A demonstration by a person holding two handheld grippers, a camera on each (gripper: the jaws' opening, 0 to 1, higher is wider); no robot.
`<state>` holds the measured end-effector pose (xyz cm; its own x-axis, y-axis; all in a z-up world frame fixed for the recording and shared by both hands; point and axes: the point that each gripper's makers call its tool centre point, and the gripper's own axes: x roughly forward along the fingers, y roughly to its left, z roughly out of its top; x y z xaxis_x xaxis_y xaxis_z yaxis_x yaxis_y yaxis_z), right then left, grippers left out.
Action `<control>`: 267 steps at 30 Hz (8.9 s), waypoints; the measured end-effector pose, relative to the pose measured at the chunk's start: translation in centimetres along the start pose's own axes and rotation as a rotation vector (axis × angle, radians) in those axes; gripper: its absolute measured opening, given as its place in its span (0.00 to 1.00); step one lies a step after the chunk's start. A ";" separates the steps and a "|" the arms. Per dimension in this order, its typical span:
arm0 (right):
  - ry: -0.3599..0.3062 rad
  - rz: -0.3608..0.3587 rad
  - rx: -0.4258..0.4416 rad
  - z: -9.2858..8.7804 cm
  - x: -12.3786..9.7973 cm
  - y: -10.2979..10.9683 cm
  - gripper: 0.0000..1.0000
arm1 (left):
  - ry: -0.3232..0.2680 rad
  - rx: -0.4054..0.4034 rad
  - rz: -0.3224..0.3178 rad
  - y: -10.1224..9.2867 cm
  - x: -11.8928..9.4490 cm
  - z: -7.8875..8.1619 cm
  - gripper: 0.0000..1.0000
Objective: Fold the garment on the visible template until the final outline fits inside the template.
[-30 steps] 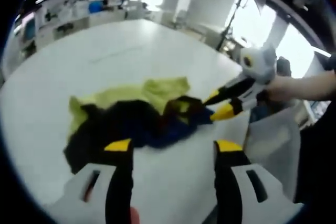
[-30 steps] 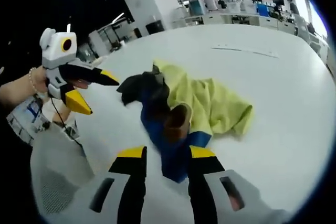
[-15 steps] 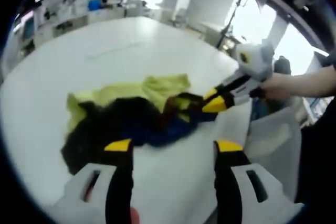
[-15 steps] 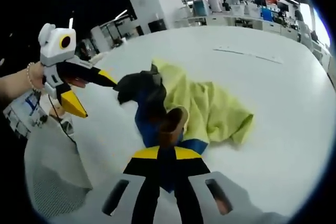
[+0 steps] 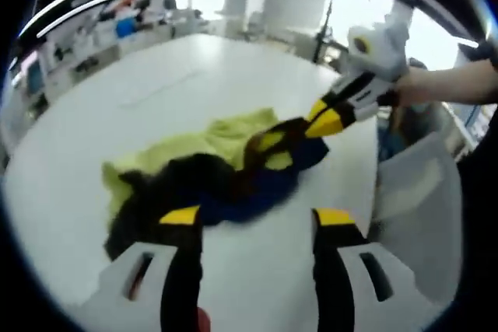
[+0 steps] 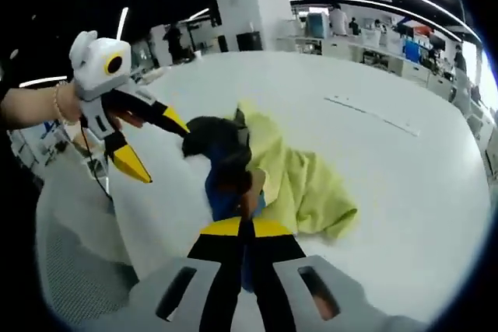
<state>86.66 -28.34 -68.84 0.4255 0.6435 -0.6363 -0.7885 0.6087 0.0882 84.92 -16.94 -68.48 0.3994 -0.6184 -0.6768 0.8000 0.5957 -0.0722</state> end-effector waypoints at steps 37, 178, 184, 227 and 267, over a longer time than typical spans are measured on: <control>-0.057 0.034 -0.209 7.9 -3.4 1.7 0.03 | -0.039 0.445 0.112 0.9 4.6 1.2 0.13; -0.271 -0.097 -0.103 17.6 -6.3 -4.5 0.03 | -0.316 -0.192 0.186 8.6 -9.0 14.2 0.00; -0.214 -0.104 -0.064 16.8 -1.3 -8.9 0.03 | -0.240 -0.239 0.175 13.5 -4.4 13.7 0.00; 0.065 -0.131 0.129 9.5 18.6 -22.3 0.03 | -0.018 -0.745 0.132 27.9 13.6 5.4 0.00; 0.146 -0.169 -0.030 8.7 21.0 -23.9 0.13 | -0.004 -0.696 0.188 29.6 15.0 4.3 0.02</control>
<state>118.28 -25.36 -77.65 0.4856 0.4580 -0.7446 -0.7250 0.6869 -0.0503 116.50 -10.77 -77.59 0.5051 -0.4744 -0.7210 0.2468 0.8799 -0.4060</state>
